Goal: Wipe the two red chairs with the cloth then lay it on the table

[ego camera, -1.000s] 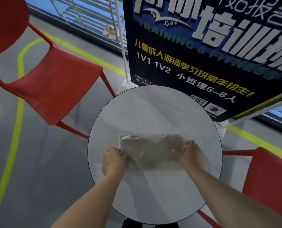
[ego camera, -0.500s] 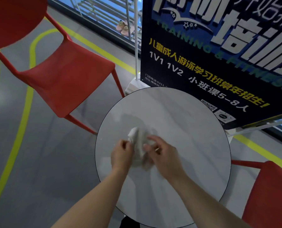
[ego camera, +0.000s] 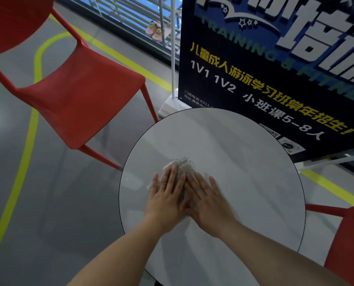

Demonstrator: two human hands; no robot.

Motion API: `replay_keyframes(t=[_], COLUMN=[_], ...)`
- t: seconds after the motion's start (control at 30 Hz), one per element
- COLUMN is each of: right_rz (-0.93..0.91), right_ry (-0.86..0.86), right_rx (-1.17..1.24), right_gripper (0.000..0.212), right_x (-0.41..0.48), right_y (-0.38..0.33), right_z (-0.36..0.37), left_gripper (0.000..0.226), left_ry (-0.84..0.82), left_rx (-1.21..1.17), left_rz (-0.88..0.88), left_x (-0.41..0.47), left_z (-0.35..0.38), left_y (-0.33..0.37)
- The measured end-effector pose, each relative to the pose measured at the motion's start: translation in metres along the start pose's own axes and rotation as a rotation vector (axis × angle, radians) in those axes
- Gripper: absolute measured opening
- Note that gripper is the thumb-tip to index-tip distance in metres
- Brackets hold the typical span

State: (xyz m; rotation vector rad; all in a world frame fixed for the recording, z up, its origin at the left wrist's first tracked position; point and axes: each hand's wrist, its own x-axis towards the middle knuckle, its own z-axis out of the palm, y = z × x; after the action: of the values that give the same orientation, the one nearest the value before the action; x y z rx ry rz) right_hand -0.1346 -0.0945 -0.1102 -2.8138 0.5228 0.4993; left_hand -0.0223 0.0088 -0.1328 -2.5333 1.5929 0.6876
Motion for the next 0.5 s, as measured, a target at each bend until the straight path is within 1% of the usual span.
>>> replay_keyframes(t=[0.03, 0.1, 0.17, 0.3, 0.33, 0.4, 0.43, 0.5], right_rz=[0.033, 0.099, 0.142, 0.185, 0.220, 0.245, 0.216, 0.227], right_ry=[-0.002, -0.073, -0.104, -0.186, -0.161, -0.160, -0.158, -0.217], right_rx=[-0.043, 0.002, 0.019, -0.014, -0.025, 0.039, 0.045, 0.105], right_gripper=[0.064, 0.068, 0.072, 0.065, 0.068, 0.074, 0.071, 0.063], right_x=[-0.005, -0.023, -0.040, -0.048, -0.047, -0.046, -0.045, -0.040], right_y=[0.005, 0.017, 0.024, 0.021, 0.018, 0.016, 0.019, 0.024], right_z=[0.000, 0.004, 0.011, 0.010, 0.004, -0.007, -0.009, -0.023], left_gripper=[0.067, 0.067, 0.067, 0.070, 0.072, 0.073, 0.072, 0.070], left_ry=[-0.021, -0.071, -0.107, -0.150, -0.174, -0.242, -0.277, -0.335], left_rx=[0.013, 0.051, 0.107, 0.133, 0.159, 0.213, 0.251, 0.257], left_rz=[0.044, 0.150, 0.245, 0.253, 0.261, 0.281, 0.286, 0.257], left_x=[0.003, 0.009, 0.011, 0.013, 0.013, 0.017, 0.019, 0.025], left_z=[0.000, 0.001, 0.002, 0.005, 0.000, -0.012, -0.021, -0.045], left_y=[0.003, 0.014, 0.029, 0.041, 0.041, 0.038, 0.039, 0.043])
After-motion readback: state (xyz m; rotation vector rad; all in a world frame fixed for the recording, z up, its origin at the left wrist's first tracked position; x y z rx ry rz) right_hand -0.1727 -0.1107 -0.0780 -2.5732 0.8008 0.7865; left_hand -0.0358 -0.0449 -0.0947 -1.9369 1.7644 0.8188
